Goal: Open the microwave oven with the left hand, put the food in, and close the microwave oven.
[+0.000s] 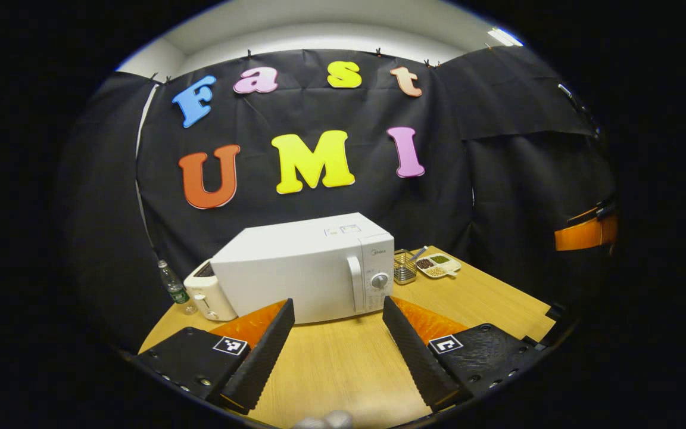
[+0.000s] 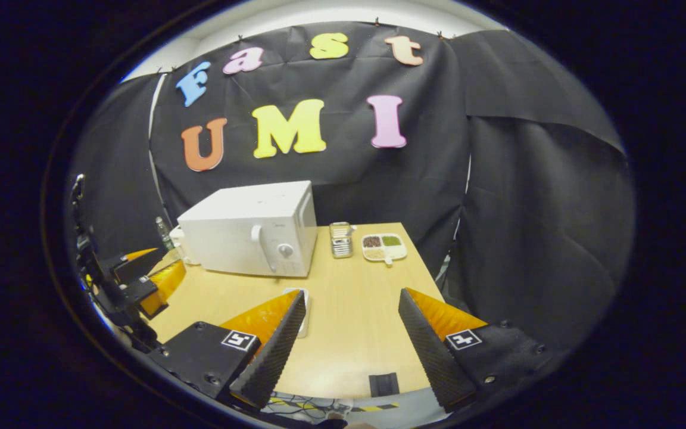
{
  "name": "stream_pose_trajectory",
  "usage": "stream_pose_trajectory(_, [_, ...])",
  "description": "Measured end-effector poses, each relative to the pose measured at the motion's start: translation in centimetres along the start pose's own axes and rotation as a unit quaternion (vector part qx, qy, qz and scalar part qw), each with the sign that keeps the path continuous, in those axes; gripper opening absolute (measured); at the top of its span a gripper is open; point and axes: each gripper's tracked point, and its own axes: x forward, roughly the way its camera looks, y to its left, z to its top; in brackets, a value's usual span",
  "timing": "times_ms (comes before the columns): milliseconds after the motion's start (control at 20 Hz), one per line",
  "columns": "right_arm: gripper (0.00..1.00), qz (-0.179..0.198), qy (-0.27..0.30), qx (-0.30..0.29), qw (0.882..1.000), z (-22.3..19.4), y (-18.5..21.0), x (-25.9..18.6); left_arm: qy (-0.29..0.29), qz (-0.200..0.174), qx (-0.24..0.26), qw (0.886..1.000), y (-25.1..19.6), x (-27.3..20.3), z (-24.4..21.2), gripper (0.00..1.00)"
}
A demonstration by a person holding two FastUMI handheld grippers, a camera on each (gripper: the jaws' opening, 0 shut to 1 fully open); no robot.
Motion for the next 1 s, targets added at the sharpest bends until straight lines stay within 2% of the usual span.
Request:
stream_pose_trajectory(50, [1.0,0.001,-0.009,-0.002,1.0,0.4,1.0,-0.6,-0.005,0.006,-0.001,1.0,1.3,-1.6,0.9,0.95])
stream_pose_trajectory(100, [0.91,0.008,-0.018,-0.001,1.0,0.8,2.3,-1.3,-0.011,0.012,-0.002,1.0,2.7,-3.1,1.8,0.95])
stream_pose_trajectory(200, [0.92,0.02,-0.043,-0.003,0.999,2.2,4.4,-2.5,-0.03,0.024,-0.001,0.999,5.1,-5.8,4.0,0.95])
stream_pose_trajectory(250, [1.0,0.025,-0.053,-0.005,0.998,3.0,5.1,-3.1,-0.037,0.032,0.0,0.999,6.4,-6.9,5.0,0.95])
stream_pose_trajectory(300, [1.0,0.033,-0.065,-0.003,0.997,3.7,5.8,-3.8,-0.044,0.041,-0.004,0.998,7.5,-7.9,5.9,0.95])
stream_pose_trajectory(350, [0.91,0.039,-0.08,0.0,0.996,4.7,6.4,-4.5,-0.048,0.045,-0.014,0.998,8.2,-8.7,6.7,0.95])
stream_pose_trajectory(400, [0.91,0.043,-0.095,0.003,0.995,5.7,6.6,-4.9,-0.058,0.05,-0.026,0.997,8.9,-9.4,7.7,0.95])
stream_pose_trajectory(500, [0.91,0.041,-0.12,0.007,0.992,7.8,6.2,-5.9,-0.079,0.067,-0.037,0.994,10.2,-10.6,10.0,0.95])
stream_pose_trajectory(550, [1.0,0.04,-0.132,0.009,0.99,9.1,5.9,-6.5,-0.088,0.074,-0.039,0.993,10.8,-11.1,11.0,0.95])
stream_pose_trajectory(650, [1.0,0.032,-0.165,0.01,0.986,11.8,5.1,-7.7,-0.108,0.072,-0.045,0.99,10.6,-11.3,13.4,0.94])
stream_pose_trajectory(700, [1.0,0.024,-0.178,0.01,0.984,12.8,4.4,-8.2,-0.115,0.072,-0.05,0.989,10.5,-11.4,14.5,0.85])
stream_pose_trajectory(750, [1.0,0.02,-0.186,0.011,0.982,13.6,3.9,-8.7,-0.125,0.071,-0.054,0.988,10.5,-11.4,15.5,0.93])
stream_pose_trajectory(800, [0.91,0.02,-0.192,0.016,0.981,14.2,3.9,-9.0,-0.129,0.072,-0.058,0.987,10.4,-11.3,16.1,0.93])
stream_pose_trajectory(900, [0.91,0.022,-0.202,0.019,0.979,15.3,3.7,-9.6,-0.135,0.076,-0.057,0.986,10.4,-11.2,17.0,0.93])
stream_pose_trajectory(950, [1.0,0.018,-0.205,0.015,0.979,15.6,3.4,-9.7,-0.129,0.081,-0.059,0.987,10.5,-11.1,16.8,0.93])
stream_pose_trajectory(1000, [0.91,0.016,-0.207,0.01,0.978,15.8,3.3,-9.8,-0.129,0.078,-0.062,0.987,10.3,-11.1,17.1,0.93])
